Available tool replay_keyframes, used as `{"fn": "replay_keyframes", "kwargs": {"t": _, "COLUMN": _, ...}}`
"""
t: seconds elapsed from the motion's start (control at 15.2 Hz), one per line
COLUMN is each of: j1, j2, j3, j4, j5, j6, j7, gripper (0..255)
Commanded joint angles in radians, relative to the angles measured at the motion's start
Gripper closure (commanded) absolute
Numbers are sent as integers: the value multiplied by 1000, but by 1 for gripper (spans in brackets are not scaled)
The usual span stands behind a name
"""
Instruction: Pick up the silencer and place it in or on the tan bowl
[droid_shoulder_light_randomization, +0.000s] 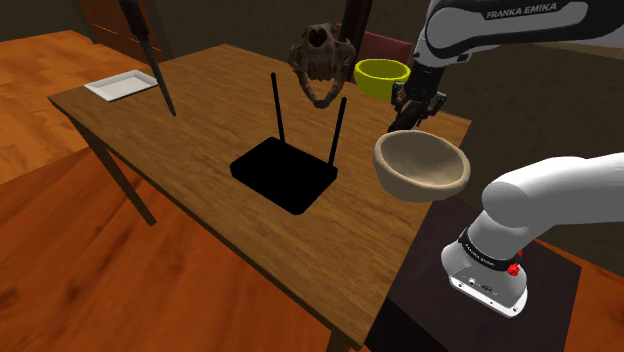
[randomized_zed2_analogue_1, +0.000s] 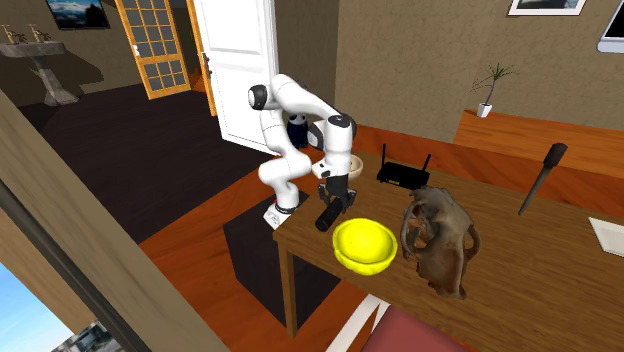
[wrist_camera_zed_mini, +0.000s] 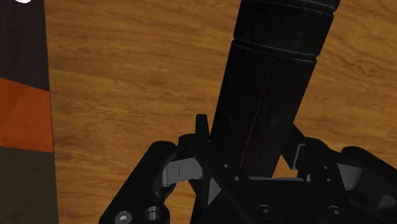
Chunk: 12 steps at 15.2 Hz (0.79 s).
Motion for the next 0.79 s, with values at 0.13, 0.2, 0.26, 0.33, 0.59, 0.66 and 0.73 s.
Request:
{"fn": "replay_keyframes", "kwargs": {"t": 0.13, "j1": -3, "j2": -4, "j3": -6, "j4": 51, "j5": -6, "j6": -55, "j7": 0, "gripper": 255}}
{"fn": "replay_keyframes", "kwargs": {"t": 0.2, "j1": -3, "j2": -5, "j3": -7, "j4": 64, "j5": -7, "j6": -69, "j7": 1, "gripper": 255}}
{"fn": "replay_keyframes", "kwargs": {"t": 0.26, "j1": -4, "j2": -5, "j3": -8, "j4": 77, "j5": -8, "j6": -83, "j7": 1, "gripper": 255}}
{"fn": "replay_keyframes", "kwargs": {"t": 0.33, "j1": -4, "j2": -5, "j3": -10, "j4": 91, "j5": -9, "j6": -96, "j7": 1, "gripper": 255}}
{"fn": "replay_keyframes", "kwargs": {"t": 0.59, "j1": -6, "j2": -4, "j3": -14, "j4": 145, "j5": -14, "j6": -149, "j7": 2, "gripper": 255}}
{"fn": "replay_keyframes", "kwargs": {"t": 0.66, "j1": -7, "j2": -3, "j3": -15, "j4": 159, "j5": -15, "j6": -162, "j7": 3, "gripper": 255}}
{"fn": "replay_keyframes", "kwargs": {"t": 0.73, "j1": -7, "j2": -2, "j3": -16, "j4": 174, "j5": -16, "j6": -175, "j7": 3, "gripper": 255}}
